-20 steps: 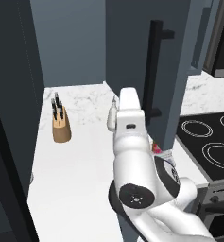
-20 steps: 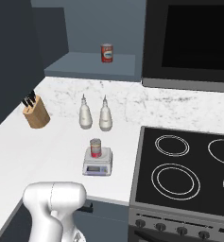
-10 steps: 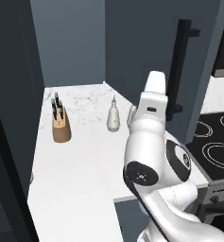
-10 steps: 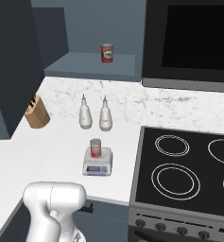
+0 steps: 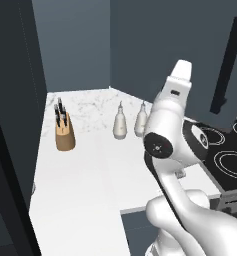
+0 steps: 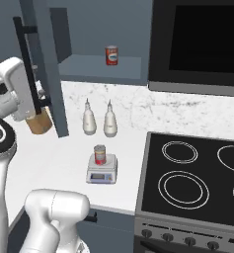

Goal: Pick the canned food and place it on the digital scale for weighing, and close the cabinet.

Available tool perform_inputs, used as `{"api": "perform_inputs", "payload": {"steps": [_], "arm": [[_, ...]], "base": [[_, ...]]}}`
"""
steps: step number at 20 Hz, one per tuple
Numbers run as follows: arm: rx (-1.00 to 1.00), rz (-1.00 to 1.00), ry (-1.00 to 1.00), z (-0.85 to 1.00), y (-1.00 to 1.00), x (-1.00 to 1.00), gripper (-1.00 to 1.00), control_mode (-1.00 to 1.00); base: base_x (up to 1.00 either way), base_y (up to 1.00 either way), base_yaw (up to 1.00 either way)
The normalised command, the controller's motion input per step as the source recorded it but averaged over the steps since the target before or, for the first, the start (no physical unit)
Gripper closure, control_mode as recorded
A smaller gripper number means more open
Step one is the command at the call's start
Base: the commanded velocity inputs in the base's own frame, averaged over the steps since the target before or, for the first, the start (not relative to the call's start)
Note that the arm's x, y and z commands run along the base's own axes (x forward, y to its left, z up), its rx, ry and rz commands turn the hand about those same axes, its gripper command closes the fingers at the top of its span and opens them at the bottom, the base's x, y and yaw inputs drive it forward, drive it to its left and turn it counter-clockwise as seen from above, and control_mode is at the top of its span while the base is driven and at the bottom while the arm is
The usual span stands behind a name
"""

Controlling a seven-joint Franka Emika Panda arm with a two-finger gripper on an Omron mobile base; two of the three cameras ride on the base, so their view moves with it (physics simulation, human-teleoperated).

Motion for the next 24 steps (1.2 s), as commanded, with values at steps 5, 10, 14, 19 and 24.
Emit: {"api": "perform_inputs", "payload": {"steps": [5,10,14,19,24], "arm": [[0.06,0.00,0.00,0.00,-0.40,0.86,-1.00,-1.00],[0.06,0.06,0.00,0.00,-0.41,0.91,-1.00,-1.00],[0.07,0.09,0.00,0.00,-0.43,0.85,-1.00,-1.00],[0.05,0.09,0.00,0.00,-0.36,0.82,-1.00,-1.00],[0.03,0.14,0.00,0.00,-0.25,0.68,-1.00,-1.00]], "base": [[0.00,0.00,0.00],[0.00,0.00,0.00],[0.00,0.00,0.00],[0.00,0.00,0.00],[0.00,0.00,0.00]]}}
